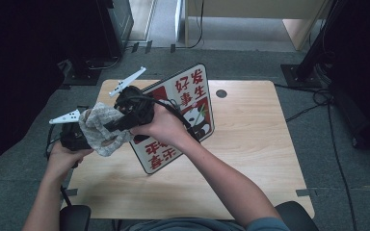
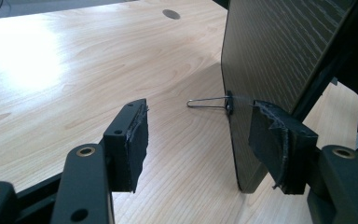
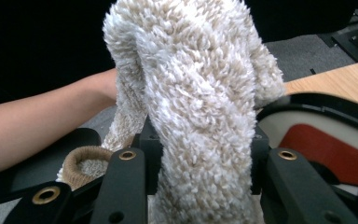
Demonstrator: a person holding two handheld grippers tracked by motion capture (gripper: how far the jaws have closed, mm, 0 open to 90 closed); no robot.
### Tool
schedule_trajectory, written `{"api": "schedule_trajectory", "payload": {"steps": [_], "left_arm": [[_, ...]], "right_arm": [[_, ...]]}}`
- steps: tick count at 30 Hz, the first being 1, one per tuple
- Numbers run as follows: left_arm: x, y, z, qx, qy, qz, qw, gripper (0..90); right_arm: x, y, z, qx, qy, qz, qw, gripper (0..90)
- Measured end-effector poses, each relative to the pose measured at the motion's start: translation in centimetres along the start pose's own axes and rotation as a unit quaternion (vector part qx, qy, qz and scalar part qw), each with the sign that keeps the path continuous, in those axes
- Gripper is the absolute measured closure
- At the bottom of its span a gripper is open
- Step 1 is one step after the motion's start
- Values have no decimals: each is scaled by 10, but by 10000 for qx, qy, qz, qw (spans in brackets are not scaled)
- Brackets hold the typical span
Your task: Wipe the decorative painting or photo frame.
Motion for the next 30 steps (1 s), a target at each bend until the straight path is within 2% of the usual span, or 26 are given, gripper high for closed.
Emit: {"api": "schedule_trajectory", "payload": {"steps": [7,14,16,20,28,30], "left_arm": [[1,0,0,12,23,-19,10000,381],[0,0,0,11,10,1,10000,379],[0,0,0,15,15,2,10000,379],[1,0,0,22,8,4,10000,378],[0,-1,1,20,65,7,10000,377],[0,-1,0,28,36,30,10000,377]], "right_arm": [[4,0,3,-18,83,-25,10000,635],[-1,5,-2,-85,25,-12,10000,634],[-2,8,0,-40,39,-26,10000,634],[2,7,6,-35,143,-55,9999,634],[11,4,5,21,65,-111,9999,634],[15,4,5,11,129,-123,9998,634]]}}
Point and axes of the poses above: each handheld gripper's, and its own axes: y roughly forward along the jaws, x roughly out of its underside, z roughly to its right, the point moved 9 cm from there along y, roughly forward along the jaws, and after that the axes turned 2 degrees about y, right-handed, at the moved point
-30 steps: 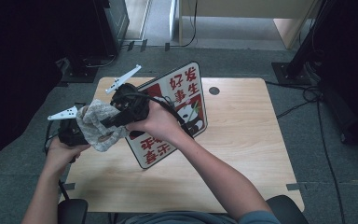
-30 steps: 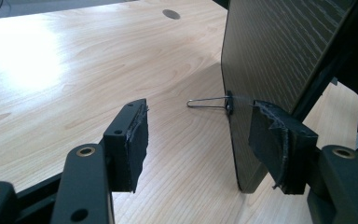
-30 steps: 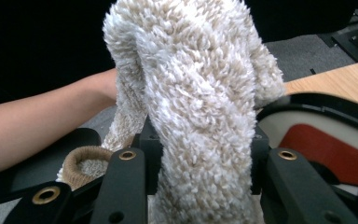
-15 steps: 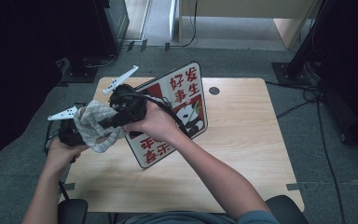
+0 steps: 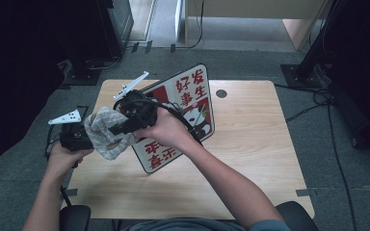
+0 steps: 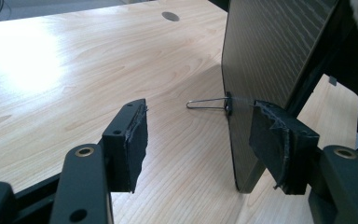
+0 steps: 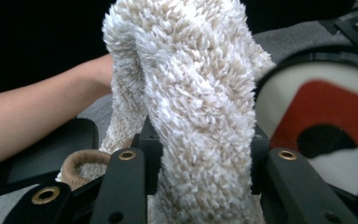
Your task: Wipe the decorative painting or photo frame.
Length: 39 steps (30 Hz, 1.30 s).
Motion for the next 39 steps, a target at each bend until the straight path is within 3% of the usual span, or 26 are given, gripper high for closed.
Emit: {"api": "schedule_trajectory", "payload": {"steps": [39], "left_arm": [[-1,-1,3,25,20,2,10000,377]], "right_arm": [[60,23,8,-159,134,-262,9994,636]]}}
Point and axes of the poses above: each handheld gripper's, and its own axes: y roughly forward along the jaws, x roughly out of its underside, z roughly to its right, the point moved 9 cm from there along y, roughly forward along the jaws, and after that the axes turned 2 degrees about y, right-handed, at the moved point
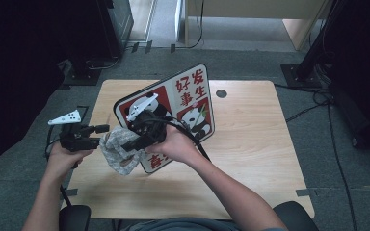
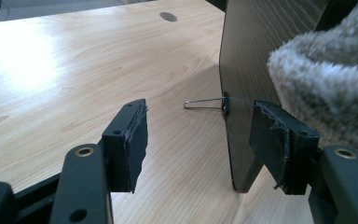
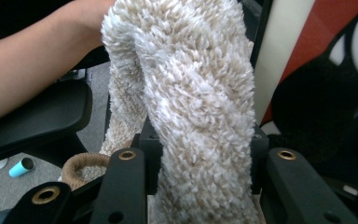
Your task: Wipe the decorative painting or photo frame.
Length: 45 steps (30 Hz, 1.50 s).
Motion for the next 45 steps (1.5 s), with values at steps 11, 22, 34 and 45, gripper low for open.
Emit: {"api": "schedule_trajectory", "payload": {"steps": [11,22,34,45], "left_arm": [[-3,-3,4,34,-22,3,10000,446],[-8,-4,9,21,-45,2,10000,486],[-16,-6,24,205,53,9,9998,524],[-22,-5,41,448,256,-14,9987,581]], "right_arm": [[18,7,3,-41,-98,-27,9999,636],[38,17,6,-112,-70,-74,9999,636],[59,27,8,-163,28,-132,9998,636],[80,36,13,-205,20,-192,9996,636]]}}
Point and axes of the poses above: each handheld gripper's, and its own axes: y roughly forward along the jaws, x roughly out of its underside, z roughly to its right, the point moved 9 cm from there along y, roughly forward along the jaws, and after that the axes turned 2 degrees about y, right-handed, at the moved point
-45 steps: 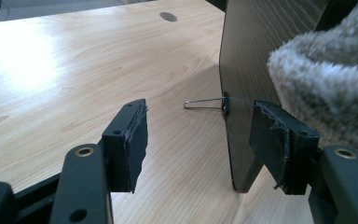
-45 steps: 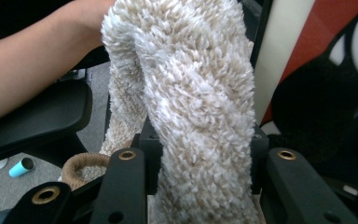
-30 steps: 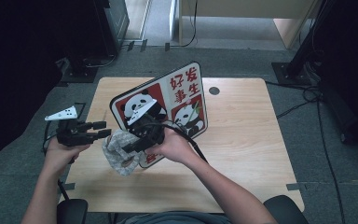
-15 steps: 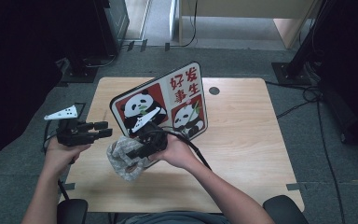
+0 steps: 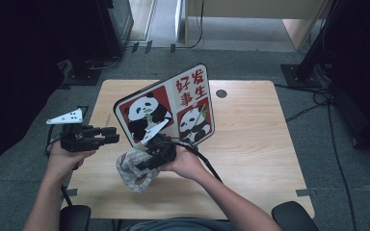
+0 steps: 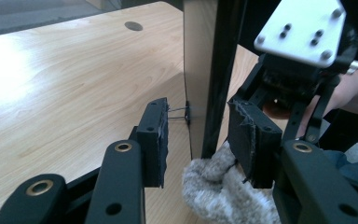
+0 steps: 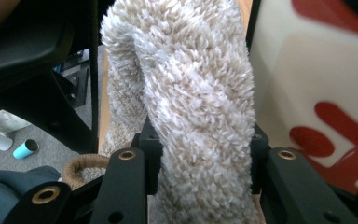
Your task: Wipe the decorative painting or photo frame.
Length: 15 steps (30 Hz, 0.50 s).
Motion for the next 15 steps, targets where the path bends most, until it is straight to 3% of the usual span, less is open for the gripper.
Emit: {"api": "schedule_trajectory", "payload": {"steps": [10,15], "left_arm": [[-6,6,7,22,27,93,10000,581],[-6,15,11,59,38,28,10000,584]], "right_arm": [[16,10,4,-50,-9,-57,10000,636],[20,11,5,-71,-31,-35,10000,636]]}}
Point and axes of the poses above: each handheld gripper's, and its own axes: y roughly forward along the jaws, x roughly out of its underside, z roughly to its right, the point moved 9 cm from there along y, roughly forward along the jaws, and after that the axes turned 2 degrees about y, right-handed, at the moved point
